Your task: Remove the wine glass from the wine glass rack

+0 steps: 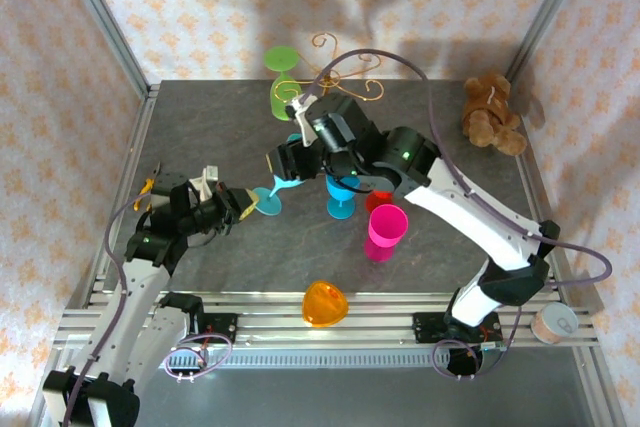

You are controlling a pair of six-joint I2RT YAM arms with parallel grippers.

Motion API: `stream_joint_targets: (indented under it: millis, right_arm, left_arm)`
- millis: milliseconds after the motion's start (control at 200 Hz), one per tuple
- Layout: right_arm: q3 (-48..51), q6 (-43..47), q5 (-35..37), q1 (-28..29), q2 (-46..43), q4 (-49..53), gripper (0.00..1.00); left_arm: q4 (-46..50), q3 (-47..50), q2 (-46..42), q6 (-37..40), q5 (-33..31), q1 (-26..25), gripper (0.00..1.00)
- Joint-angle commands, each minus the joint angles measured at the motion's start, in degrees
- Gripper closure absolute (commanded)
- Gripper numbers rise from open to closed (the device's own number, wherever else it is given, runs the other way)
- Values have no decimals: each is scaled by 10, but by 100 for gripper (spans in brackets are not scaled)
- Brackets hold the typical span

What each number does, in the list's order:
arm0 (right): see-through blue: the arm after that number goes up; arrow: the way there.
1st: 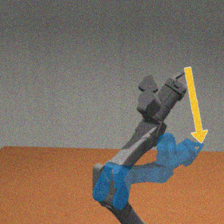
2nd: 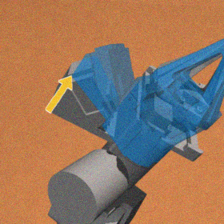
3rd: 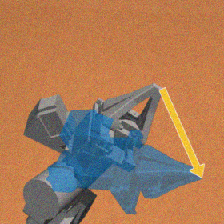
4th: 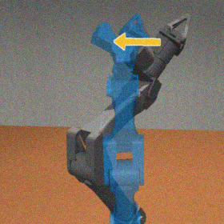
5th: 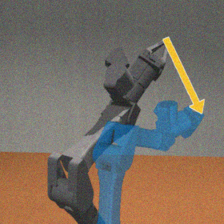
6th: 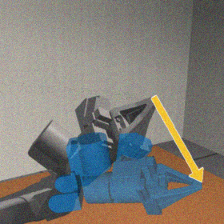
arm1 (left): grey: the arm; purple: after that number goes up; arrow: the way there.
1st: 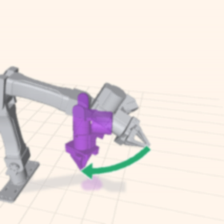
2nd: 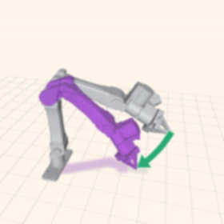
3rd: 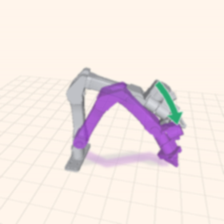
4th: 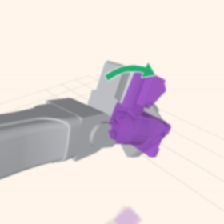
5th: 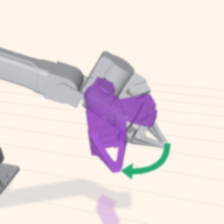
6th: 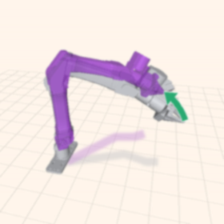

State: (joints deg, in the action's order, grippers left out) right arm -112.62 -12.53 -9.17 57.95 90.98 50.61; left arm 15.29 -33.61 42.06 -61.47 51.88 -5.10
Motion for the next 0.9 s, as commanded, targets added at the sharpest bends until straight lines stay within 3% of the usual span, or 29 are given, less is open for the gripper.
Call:
stream_joint_targets:
  millis: [0, 220, 616, 896]
  right_arm:
    - [-1, -32, -60, -28, -20, 19, 44]
    - [9, -41, -107, -70, -19, 12, 42]
    - [-8, -28, -147, -73, 17, 17, 44]
    - [-22, -18, -178, -72, 40, 26, 61]
  left_arm:
    - [-71, 16, -13, -19, 8, 6, 100]
    - [-128, 42, -17, -50, 13, 6, 100]
    - [-140, 53, -23, -58, 13, 6, 100]
    - [-140, 53, -22, -61, 11, 5, 100]
